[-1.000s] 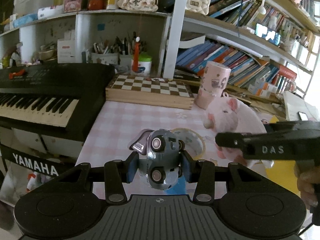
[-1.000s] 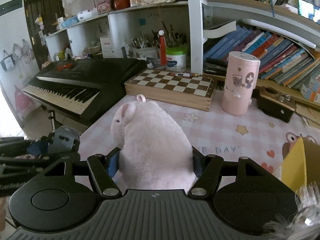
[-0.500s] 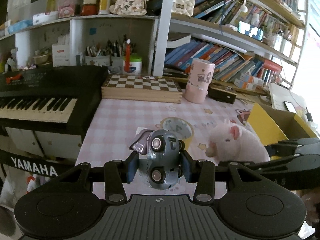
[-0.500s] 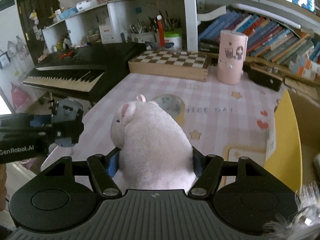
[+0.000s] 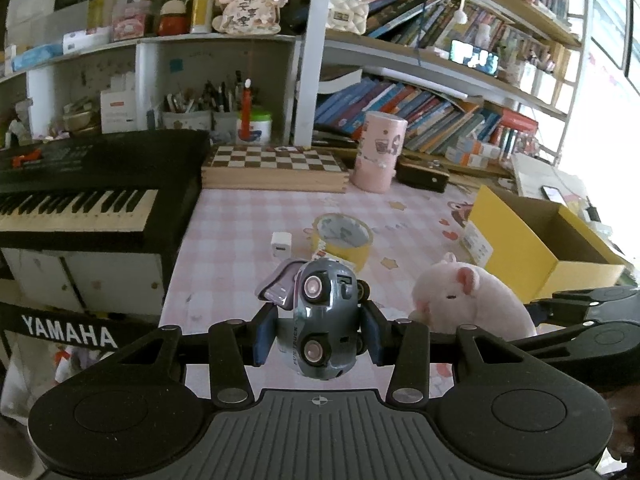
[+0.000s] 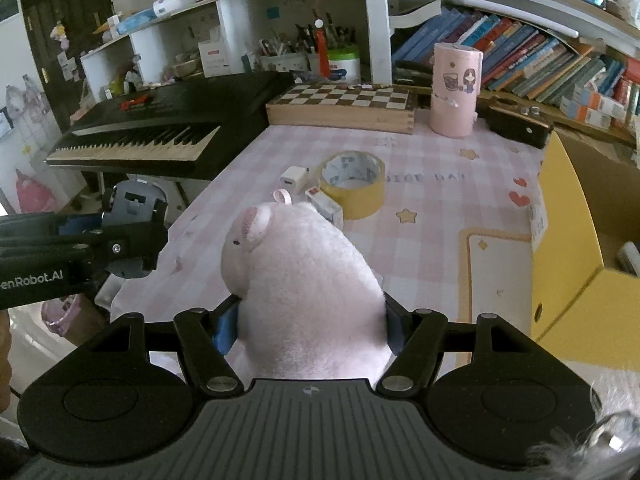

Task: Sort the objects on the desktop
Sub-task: 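Lift the toy car and plush pig and carry both toward the yellow box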

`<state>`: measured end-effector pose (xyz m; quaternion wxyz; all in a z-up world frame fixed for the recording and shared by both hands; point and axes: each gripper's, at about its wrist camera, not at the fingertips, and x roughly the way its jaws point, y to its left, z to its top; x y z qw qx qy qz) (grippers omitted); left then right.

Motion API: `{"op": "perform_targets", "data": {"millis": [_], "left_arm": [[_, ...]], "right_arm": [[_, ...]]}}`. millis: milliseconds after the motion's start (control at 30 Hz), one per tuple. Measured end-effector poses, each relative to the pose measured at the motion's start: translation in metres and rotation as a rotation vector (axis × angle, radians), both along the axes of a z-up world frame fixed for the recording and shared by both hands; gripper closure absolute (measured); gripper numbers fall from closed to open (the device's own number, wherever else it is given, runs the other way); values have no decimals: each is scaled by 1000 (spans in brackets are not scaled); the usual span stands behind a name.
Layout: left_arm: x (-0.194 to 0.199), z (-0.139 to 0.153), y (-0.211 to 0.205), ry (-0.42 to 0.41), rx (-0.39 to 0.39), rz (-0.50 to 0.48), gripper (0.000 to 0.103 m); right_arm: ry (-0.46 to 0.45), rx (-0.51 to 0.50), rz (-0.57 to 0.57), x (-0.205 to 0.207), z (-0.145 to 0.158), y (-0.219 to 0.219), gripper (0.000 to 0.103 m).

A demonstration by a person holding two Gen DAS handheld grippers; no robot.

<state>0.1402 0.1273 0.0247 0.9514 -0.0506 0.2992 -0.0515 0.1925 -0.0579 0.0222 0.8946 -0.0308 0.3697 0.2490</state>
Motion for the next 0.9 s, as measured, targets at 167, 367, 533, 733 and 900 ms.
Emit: {"op": "perform_targets", "data": {"millis": [167,367,533,733,900], "left_arm": [[-15,0,0,-2,0,-30,60],[-33,-3,0,5,0,-67,60],[-43,-6,-1,19,-4,-96,60],[-51,-9,-7,32,-5,-145,60],[-51,-11,-18,35,-2,-203,60]], "right_arm": [[-1,-1,-23,-22,0,0,37],[17,0,-59,-47,-6,-1,37],[27,-3,-78,-65,-9,-1,37],[45,-11,-116,-81,-13,-5,37],[51,-16,-162,-90,-14,-15,37]]}}
